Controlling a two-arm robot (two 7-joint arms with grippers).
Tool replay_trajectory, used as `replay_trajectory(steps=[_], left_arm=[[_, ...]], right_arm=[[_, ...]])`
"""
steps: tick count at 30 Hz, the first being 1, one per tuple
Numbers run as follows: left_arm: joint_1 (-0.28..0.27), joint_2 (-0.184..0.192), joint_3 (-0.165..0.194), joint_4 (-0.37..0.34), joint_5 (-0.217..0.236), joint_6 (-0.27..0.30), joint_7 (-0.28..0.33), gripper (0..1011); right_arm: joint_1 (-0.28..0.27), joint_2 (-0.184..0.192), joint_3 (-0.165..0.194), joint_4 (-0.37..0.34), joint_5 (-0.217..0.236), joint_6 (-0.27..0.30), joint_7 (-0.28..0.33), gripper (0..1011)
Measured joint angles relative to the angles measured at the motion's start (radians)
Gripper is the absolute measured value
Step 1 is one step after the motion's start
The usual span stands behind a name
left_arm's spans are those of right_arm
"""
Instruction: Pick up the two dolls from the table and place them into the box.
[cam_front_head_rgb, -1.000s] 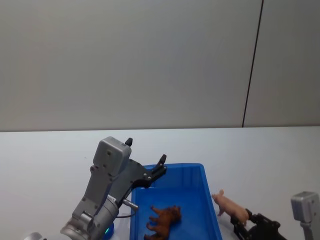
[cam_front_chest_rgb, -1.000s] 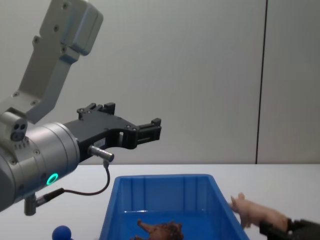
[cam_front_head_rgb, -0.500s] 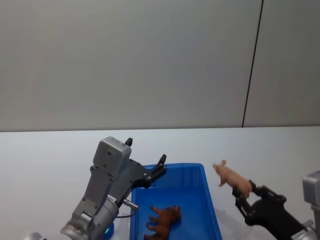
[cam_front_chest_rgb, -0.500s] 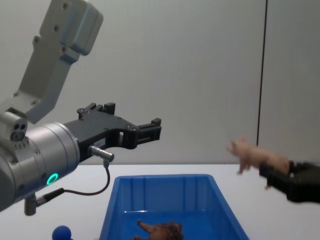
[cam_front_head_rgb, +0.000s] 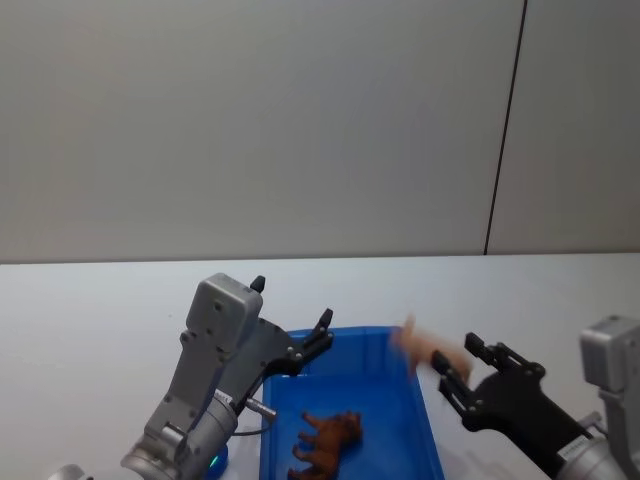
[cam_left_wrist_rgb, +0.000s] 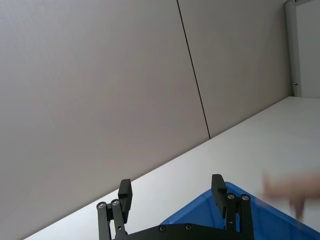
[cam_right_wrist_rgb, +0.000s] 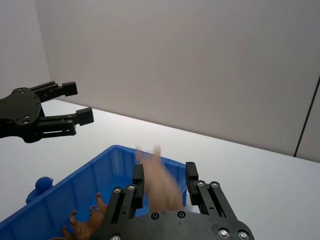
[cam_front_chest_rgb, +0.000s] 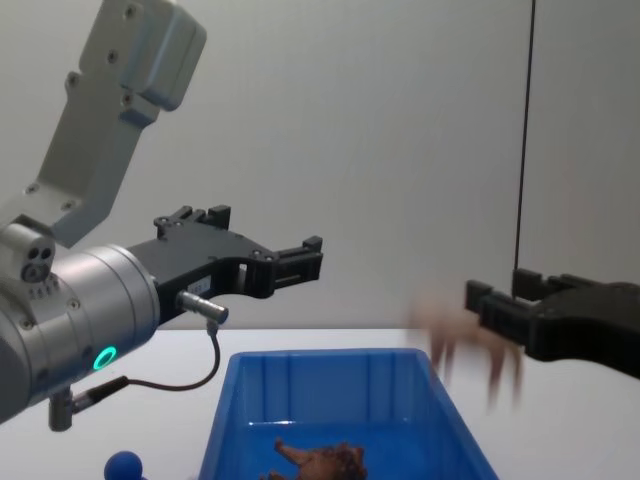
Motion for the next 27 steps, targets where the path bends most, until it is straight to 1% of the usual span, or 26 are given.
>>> replay_trajectory(steps=[1,3,4,5,7,8,9,12,13,14,18,21,27], left_arm=[[0.000,0.000,0.000,0.000,0.000,0.000,0.000,1001],[0.000,0.000,0.000,0.000,0.000,0.000,0.000,1000],[0.000,0.000,0.000,0.000,0.000,0.000,0.000,1001],[0.000,0.000,0.000,0.000,0.000,0.000,0.000,1001],[0.000,0.000,0.000,0.000,0.000,0.000,0.000,1001],[0.000,0.000,0.000,0.000,0.000,0.000,0.000,1001],[0.000,0.000,0.000,0.000,0.000,0.000,0.000,1001],[0.000,0.000,0.000,0.000,0.000,0.000,0.000,1000],[0.000,0.000,0.000,0.000,0.000,0.000,0.000,1001],[0.000,0.000,0.000,0.000,0.000,0.000,0.000,1001],[0.000,0.000,0.000,0.000,0.000,0.000,0.000,1001],[0.000,0.000,0.000,0.000,0.000,0.000,0.000,1000],[0.000,0.000,0.000,0.000,0.000,0.000,0.000,1000]], right_arm=[[0.002,-0.003,-0.002,0.004,-0.003,0.002,0.003,455],[0.015,-0.013,-0.008,0.019,-0.012,0.006,0.013,559],[0.015,-0.013,-0.008,0.019,-0.012,0.006,0.013,575],[0.024,-0.019,-0.012,0.033,-0.018,0.007,0.019,641],[0.035,-0.028,-0.016,0.051,-0.025,0.008,0.026,684],[0.042,-0.033,-0.019,0.063,-0.030,0.009,0.029,743],[0.042,-0.033,-0.019,0.063,-0.030,0.009,0.029,743],[0.055,-0.042,-0.023,0.086,-0.037,0.009,0.032,816],[0.060,-0.045,-0.024,0.095,-0.041,0.008,0.032,869],[0.061,-0.046,-0.024,0.099,-0.042,0.007,0.032,900],[0.065,-0.048,-0.024,0.111,-0.045,0.003,0.020,996],[0.062,-0.045,-0.020,0.113,-0.045,-0.002,0.003,1001],[0.036,-0.029,-0.007,0.098,-0.035,-0.016,-0.045,1001]])
